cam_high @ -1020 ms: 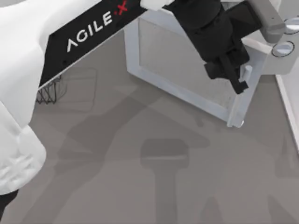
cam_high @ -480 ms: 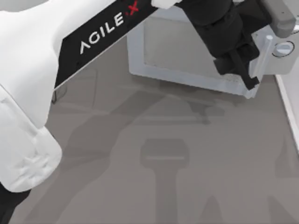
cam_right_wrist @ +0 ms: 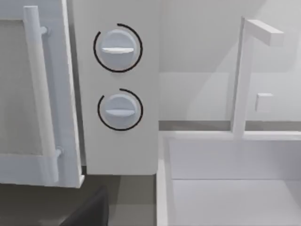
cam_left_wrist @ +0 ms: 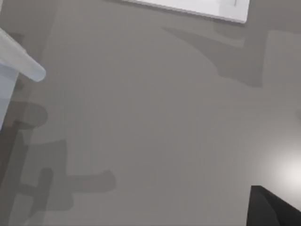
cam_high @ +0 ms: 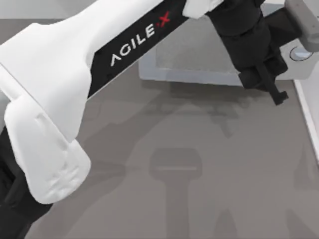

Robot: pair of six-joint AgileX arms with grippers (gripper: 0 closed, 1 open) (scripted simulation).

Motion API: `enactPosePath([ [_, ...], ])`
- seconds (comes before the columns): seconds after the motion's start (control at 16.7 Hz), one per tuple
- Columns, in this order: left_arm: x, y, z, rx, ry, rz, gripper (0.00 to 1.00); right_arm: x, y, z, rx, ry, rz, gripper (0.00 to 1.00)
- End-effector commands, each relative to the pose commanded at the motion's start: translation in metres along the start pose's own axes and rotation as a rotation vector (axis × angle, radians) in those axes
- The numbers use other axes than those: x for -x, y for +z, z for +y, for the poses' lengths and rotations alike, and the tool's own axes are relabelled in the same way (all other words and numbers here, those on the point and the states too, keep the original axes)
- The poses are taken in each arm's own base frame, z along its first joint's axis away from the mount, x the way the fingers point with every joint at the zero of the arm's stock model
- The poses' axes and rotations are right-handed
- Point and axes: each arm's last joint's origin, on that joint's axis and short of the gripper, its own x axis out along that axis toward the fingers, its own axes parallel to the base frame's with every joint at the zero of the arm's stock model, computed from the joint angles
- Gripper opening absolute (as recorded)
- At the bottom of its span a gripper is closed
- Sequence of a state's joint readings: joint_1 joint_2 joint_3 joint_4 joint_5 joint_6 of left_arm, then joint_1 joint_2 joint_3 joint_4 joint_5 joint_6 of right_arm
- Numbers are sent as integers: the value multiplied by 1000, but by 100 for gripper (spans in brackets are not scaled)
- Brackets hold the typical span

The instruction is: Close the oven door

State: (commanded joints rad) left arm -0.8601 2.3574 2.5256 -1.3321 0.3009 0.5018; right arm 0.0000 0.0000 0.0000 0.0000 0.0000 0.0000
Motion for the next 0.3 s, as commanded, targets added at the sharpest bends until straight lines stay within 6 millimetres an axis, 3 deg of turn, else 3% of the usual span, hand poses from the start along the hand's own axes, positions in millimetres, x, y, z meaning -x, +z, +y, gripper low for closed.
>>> enactPosePath([
  [0.3, 11, 7, 3, 0, 45, -38, 0, 0, 0, 0, 0, 0, 0, 100],
])
